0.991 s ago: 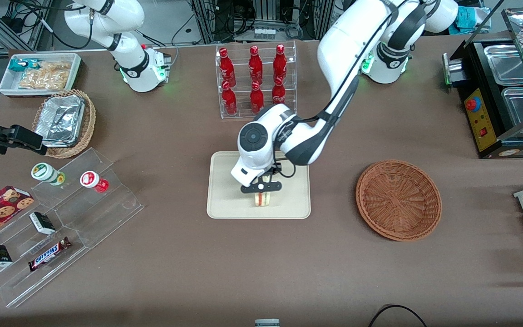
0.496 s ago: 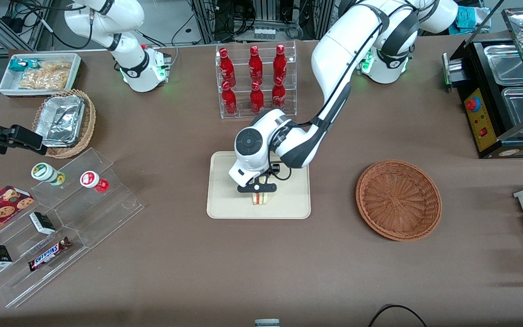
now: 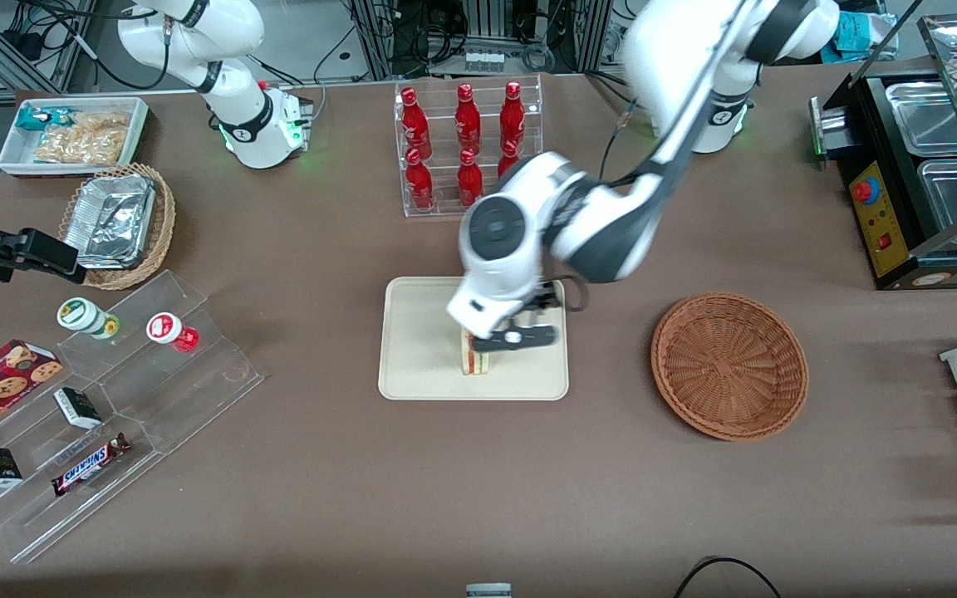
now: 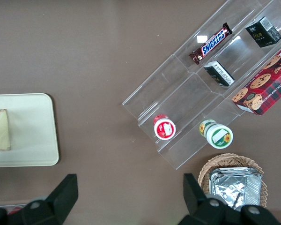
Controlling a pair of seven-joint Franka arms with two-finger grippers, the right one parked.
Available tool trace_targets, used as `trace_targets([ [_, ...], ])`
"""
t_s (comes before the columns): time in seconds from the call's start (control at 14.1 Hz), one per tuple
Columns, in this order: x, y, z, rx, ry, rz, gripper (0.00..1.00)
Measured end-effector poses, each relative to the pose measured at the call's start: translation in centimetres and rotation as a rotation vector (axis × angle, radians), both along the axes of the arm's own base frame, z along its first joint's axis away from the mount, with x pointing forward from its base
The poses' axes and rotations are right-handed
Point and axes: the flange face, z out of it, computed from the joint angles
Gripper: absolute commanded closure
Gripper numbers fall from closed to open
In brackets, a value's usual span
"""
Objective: Place sandwich from basket to tray
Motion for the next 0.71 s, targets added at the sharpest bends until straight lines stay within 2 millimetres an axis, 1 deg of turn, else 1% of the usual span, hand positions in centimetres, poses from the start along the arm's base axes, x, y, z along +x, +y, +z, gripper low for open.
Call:
trace_targets([
  [0.07, 0.5, 3.2, 1.9, 0.002, 0.003, -0.001, 0.01],
  [0.14, 0.6, 6.3, 3.2, 0.006, 0.010, -0.003, 0.01],
  [0.35, -1.0, 14.8, 5.7, 0.020, 0.034, -0.009, 0.00],
  [0.57, -2.6, 23.1, 9.3, 0.025, 0.058, 0.006, 0.00],
  [0.71, -3.2, 28.0, 11.5, 0.023, 0.075, 0.025, 0.00],
])
